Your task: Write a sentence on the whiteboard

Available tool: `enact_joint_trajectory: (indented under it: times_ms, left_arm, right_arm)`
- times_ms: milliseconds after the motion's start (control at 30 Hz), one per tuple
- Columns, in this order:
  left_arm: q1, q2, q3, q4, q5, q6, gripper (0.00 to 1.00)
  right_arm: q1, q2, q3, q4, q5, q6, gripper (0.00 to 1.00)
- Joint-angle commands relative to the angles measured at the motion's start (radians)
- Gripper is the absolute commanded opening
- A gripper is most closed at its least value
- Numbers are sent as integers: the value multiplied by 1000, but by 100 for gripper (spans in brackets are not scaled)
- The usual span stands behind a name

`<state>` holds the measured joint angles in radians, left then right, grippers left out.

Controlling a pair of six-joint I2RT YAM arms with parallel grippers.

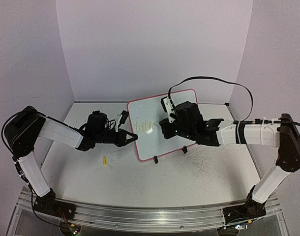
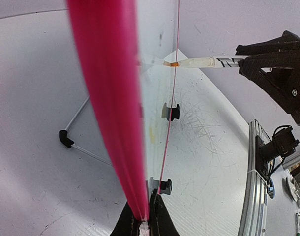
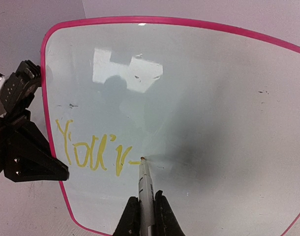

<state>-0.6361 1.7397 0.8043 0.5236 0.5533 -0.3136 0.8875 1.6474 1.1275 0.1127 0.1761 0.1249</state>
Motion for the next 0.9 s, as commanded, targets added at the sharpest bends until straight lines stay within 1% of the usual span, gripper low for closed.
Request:
enact_joint_trajectory:
  times_ms: [0, 467, 867]
  left_arm:
    - [-14, 21, 5, -137, -47, 61, 0]
    - [-13, 24, 7, -139, -46, 62, 0]
    - [-13, 24, 10, -140, -47, 65, 0]
  right_arm:
    - [-12, 21, 37, 41, 22, 8, 0]
    - [-12, 46, 49, 47, -11, 10, 0]
    - [8, 34, 9, 38, -24, 24, 0]
